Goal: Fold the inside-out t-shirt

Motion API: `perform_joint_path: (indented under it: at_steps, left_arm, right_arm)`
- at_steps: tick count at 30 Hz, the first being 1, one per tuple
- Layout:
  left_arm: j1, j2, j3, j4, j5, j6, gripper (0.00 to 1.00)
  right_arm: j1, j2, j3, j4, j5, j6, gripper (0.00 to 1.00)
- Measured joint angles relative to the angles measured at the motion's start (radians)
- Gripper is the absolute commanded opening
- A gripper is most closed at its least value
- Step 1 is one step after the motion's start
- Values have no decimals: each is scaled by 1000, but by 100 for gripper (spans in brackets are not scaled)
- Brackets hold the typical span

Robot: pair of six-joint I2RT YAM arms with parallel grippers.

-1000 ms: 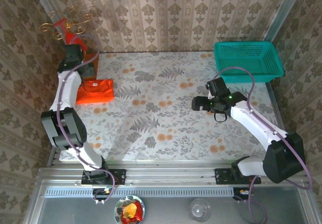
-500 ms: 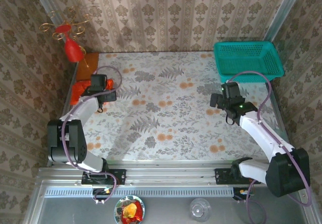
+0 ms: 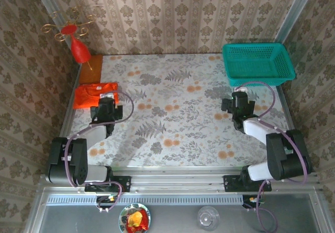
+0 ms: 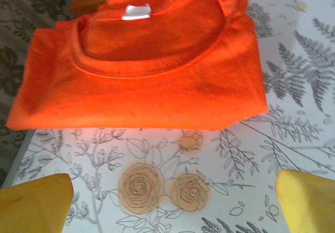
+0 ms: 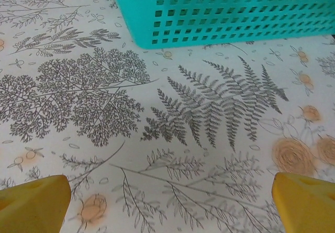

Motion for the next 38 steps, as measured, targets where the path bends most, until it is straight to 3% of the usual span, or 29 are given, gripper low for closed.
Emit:
perform_joint_path:
  at_steps: [5,12,17,23,38]
  left_arm:
    - [20,14,-53,204,99,41,100]
    - [152,161,-106,527,313,34,100]
    - [175,217,-130,578,401,28,100]
    - [130,216,-113,590,391,35,100]
    - [110,216,-113,609,352,48,100]
  right_arm:
    - [-10,28,-75,228,-23,-41,100]
    - [-48,101,-164,484,-123,-61,100]
    - [-52,112,-183,528,-164,-69,100]
    - [-53,112,-183,545,-182,-69,100]
    - [-70,112,-180,545,-208,-69,100]
